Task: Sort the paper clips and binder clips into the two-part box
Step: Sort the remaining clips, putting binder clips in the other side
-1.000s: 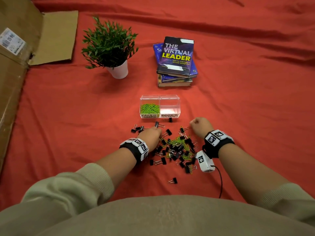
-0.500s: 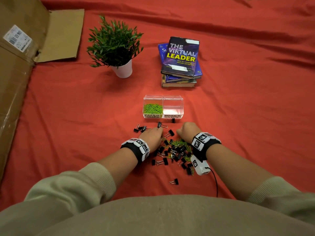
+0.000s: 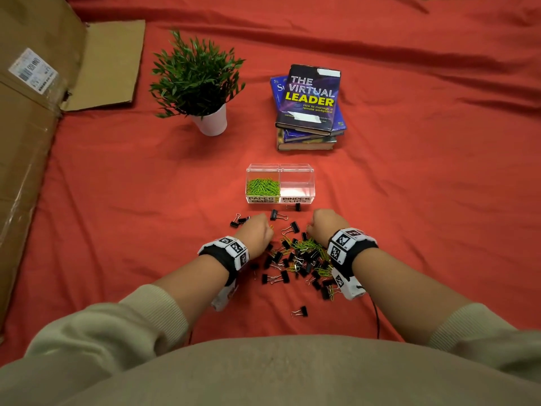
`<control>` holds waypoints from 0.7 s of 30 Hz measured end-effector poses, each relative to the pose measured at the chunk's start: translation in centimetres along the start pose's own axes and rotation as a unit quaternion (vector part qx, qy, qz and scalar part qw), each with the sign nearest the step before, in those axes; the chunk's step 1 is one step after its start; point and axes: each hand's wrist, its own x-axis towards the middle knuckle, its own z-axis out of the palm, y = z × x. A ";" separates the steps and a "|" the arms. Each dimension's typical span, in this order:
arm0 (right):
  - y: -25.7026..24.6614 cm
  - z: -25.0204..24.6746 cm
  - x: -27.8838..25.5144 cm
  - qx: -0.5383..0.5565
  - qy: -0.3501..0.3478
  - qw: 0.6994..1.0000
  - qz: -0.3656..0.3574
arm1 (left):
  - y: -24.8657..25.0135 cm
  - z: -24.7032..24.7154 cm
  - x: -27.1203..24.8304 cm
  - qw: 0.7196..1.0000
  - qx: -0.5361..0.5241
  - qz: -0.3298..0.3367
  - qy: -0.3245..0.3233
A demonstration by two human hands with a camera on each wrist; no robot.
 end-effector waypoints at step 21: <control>4.2 -1.8 -2.3 0.660 -0.041 0.744 0.095 | 2.4 1.6 -0.5 0.990 -0.127 -0.052 -0.005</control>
